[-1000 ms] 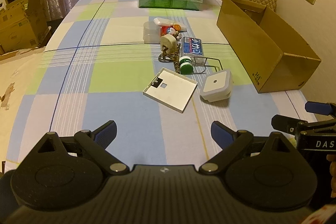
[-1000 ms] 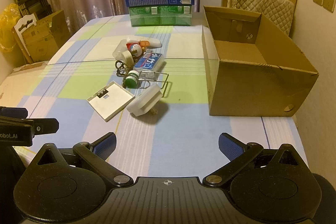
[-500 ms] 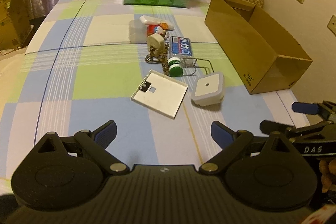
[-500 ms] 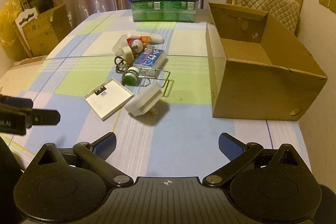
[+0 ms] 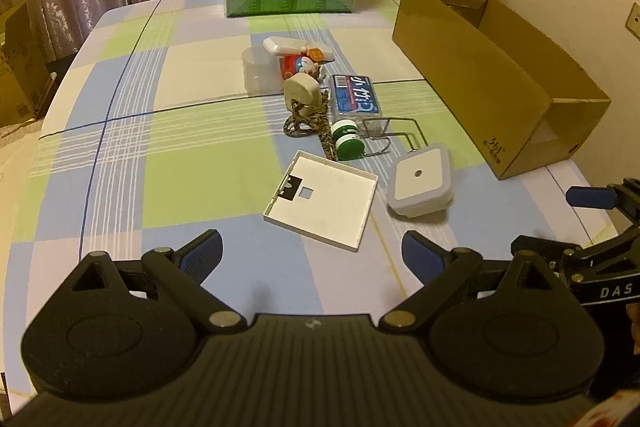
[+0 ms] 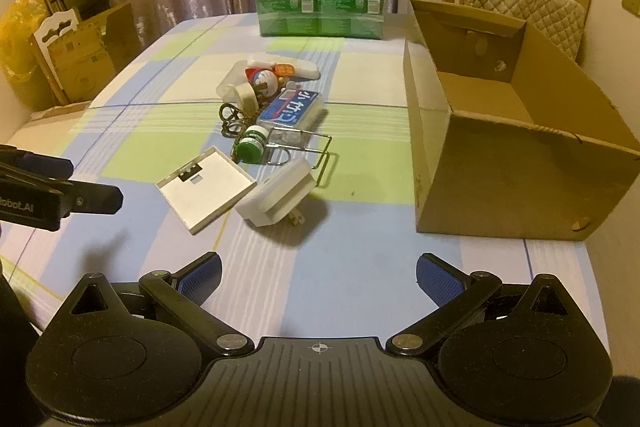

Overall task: Organize rigid objects
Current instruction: 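Move both grippers toward the white plug and white square plate, then grasp the white square plug with the right gripper while the left grasps the white plate, then carry the plug and plate with both grippers over the cardboard box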

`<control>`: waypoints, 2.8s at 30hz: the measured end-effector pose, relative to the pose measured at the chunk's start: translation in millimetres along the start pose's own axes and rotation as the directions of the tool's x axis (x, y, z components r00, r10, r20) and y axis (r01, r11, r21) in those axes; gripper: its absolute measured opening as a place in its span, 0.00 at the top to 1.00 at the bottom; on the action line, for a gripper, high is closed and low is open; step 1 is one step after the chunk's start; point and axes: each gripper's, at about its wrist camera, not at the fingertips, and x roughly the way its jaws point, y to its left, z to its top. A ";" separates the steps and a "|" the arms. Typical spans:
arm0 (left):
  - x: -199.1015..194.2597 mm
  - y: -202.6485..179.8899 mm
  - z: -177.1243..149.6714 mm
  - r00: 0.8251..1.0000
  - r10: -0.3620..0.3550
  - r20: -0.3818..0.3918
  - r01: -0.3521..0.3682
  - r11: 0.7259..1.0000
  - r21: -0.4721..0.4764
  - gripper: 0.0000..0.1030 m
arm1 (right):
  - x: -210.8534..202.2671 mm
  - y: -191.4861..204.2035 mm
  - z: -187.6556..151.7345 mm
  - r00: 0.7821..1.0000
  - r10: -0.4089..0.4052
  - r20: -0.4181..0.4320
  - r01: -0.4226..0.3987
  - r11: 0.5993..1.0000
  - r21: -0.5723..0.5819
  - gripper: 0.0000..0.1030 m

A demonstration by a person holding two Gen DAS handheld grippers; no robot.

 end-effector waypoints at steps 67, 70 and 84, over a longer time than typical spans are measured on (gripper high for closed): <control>104.0 -23.4 10.1 0.989 -0.090 -0.118 0.106 0.984 0.141 0.18 | 45.3 -8.7 -2.2 0.995 0.038 0.090 -0.026 0.991 -0.129 0.37; 86.3 -28.3 8.4 0.993 -0.081 -0.090 0.091 0.990 0.111 0.18 | 32.8 -9.4 -3.5 0.994 0.028 0.109 -0.014 0.992 -0.123 0.37; -0.6 -76.5 53.5 0.991 -0.113 0.077 0.105 0.989 0.100 0.18 | -52.9 -41.2 22.5 0.951 -0.048 0.305 0.063 0.997 -0.041 0.37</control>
